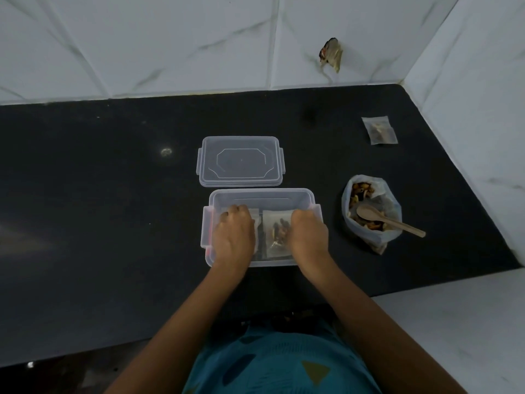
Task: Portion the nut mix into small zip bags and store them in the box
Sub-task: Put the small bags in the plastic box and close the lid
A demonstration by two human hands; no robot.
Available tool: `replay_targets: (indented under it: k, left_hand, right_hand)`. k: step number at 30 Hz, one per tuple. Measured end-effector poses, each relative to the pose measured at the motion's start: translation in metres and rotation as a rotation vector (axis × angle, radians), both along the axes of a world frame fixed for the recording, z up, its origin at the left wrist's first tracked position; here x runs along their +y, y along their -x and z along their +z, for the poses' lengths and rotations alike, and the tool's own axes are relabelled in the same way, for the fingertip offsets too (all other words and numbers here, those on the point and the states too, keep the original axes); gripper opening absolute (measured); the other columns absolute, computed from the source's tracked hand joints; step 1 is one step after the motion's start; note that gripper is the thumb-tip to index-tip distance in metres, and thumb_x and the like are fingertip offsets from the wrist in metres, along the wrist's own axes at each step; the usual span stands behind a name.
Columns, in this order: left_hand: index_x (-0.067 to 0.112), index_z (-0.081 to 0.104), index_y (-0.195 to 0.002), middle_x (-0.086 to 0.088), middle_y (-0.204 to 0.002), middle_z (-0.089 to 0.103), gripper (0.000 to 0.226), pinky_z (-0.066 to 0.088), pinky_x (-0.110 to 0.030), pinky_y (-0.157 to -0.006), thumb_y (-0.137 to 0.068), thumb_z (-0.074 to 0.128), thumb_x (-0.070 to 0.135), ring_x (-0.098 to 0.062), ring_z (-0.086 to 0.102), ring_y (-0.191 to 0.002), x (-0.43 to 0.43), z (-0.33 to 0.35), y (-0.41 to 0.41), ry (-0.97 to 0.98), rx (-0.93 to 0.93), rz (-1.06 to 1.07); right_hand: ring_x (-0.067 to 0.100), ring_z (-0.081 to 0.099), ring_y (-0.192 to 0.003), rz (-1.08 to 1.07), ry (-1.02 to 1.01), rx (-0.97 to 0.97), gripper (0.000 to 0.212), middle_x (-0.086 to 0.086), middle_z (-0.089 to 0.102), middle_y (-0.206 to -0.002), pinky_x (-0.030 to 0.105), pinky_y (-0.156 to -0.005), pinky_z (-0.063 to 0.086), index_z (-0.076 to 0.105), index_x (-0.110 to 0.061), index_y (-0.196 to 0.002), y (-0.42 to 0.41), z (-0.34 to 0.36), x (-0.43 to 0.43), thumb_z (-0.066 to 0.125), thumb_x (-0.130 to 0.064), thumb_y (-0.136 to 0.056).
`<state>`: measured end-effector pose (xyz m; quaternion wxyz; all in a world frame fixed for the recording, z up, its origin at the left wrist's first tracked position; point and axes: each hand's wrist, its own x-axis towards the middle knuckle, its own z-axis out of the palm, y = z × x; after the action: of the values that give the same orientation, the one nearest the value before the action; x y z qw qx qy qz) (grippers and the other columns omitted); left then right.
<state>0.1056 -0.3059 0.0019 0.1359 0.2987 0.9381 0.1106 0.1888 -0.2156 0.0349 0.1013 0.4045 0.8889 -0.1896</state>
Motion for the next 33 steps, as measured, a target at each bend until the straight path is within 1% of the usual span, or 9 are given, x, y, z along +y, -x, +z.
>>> replay_targets:
  k: [3, 6, 9, 13, 15, 17, 24, 29, 33]
  left_hand:
    - [0.006, 0.059, -0.112, -0.011, -0.112, 0.063, 0.022, 0.048, -0.033, -0.079, -0.094, 0.05, 0.015, -0.026, 0.061, -0.098, 0.007, 0.008, -0.005, -0.234, 0.069, -0.069]
    - [0.004, 0.063, -0.108, -0.013, -0.106, 0.067, 0.021, 0.051, -0.035, -0.08, -0.089, 0.058, 0.012, -0.028, 0.064, -0.095, 0.021, 0.01, -0.005, -0.427, 0.115, -0.16]
    - [0.004, 0.062, -0.113, -0.015, -0.113, 0.065, 0.029, 0.049, -0.036, -0.089, -0.085, 0.064, 0.012, -0.029, 0.063, -0.103, 0.042, 0.008, -0.005, -0.479, 0.127, -0.293]
    - [0.01, 0.058, -0.123, -0.01, -0.129, 0.057, 0.034, 0.037, -0.028, -0.099, -0.09, 0.058, 0.018, -0.024, 0.055, -0.118, 0.069, 0.013, -0.002, -0.426, 0.035, -0.463]
    - [0.014, 0.057, -0.124, -0.004, -0.132, 0.055, 0.033, 0.032, -0.017, -0.096, -0.093, 0.053, 0.023, -0.016, 0.052, -0.12, 0.077, 0.014, 0.003, -0.393, -0.103, -0.436]
    - [0.016, 0.06, -0.12, -0.002, -0.127, 0.058, 0.03, 0.033, -0.014, -0.089, -0.092, 0.054, 0.024, -0.013, 0.054, -0.115, 0.085, 0.015, 0.009, -0.362, -0.239, -0.392]
    - [0.02, 0.06, -0.119, 0.002, -0.124, 0.06, 0.029, 0.039, -0.02, -0.091, -0.091, 0.054, 0.028, -0.011, 0.055, -0.113, 0.094, 0.017, 0.022, -0.203, -0.392, -0.449]
    - [0.025, 0.06, -0.116, 0.007, -0.122, 0.06, 0.027, 0.039, -0.019, -0.092, -0.091, 0.054, 0.03, -0.007, 0.055, -0.112, 0.096, 0.015, 0.024, -0.171, -0.421, -0.428]
    - [0.028, 0.061, -0.114, 0.012, -0.12, 0.06, 0.025, 0.04, -0.017, -0.092, -0.091, 0.054, 0.033, 0.003, 0.052, -0.106, 0.097, 0.014, 0.026, -0.157, -0.426, -0.433]
  right_hand:
    - [0.022, 0.057, -0.1, 0.014, 0.022, 0.026, 0.018, 0.007, 0.055, -0.104, 0.023, -0.07, 0.037, 0.056, -0.006, -0.107, -0.004, 0.003, 0.008, 0.042, -0.01, -0.097]
    - [0.021, 0.062, -0.093, -0.014, 0.033, 0.105, 0.017, 0.006, 0.061, -0.106, 0.03, -0.076, 0.049, 0.059, -0.011, -0.108, -0.009, 0.009, 0.021, 0.049, -0.018, -0.095]
    - [0.014, 0.062, -0.084, -0.068, 0.045, 0.252, 0.014, 0.0, 0.065, -0.097, 0.029, -0.072, 0.051, 0.062, -0.016, -0.102, -0.014, 0.016, 0.046, 0.052, -0.02, -0.093]
    - [0.011, 0.061, -0.081, -0.196, 0.188, 0.336, 0.009, -0.002, 0.064, -0.089, 0.027, -0.075, 0.049, 0.062, -0.018, -0.096, -0.019, 0.018, 0.093, 0.056, -0.014, -0.09]
    - [0.01, 0.06, -0.08, -0.301, 0.286, 0.413, 0.008, -0.002, 0.064, -0.086, 0.023, -0.072, 0.05, 0.063, -0.019, -0.09, -0.021, 0.015, 0.121, 0.06, -0.011, -0.087]
    - [0.008, 0.058, -0.08, -0.358, 0.323, 0.442, 0.008, -0.001, 0.064, -0.088, 0.015, -0.063, 0.046, 0.066, -0.016, -0.091, -0.024, 0.009, 0.152, 0.063, -0.011, -0.085]
    - [0.016, 0.059, -0.094, -0.486, 0.187, 0.529, 0.024, 0.014, 0.066, -0.107, 0.02, -0.079, 0.043, 0.064, -0.001, -0.107, -0.024, -0.031, 0.252, 0.064, -0.007, -0.084]
    - [0.022, 0.059, -0.101, -0.645, 0.105, 0.584, 0.029, 0.017, 0.061, -0.115, 0.011, -0.066, 0.036, 0.06, 0.0, -0.112, -0.01, -0.049, 0.307, 0.062, -0.012, -0.086]
    - [0.022, 0.054, -0.106, -0.706, 0.131, 0.55, 0.042, 0.015, 0.052, -0.126, 0.025, -0.079, 0.043, 0.055, -0.004, -0.119, 0.005, -0.066, 0.339, 0.065, -0.025, -0.084]
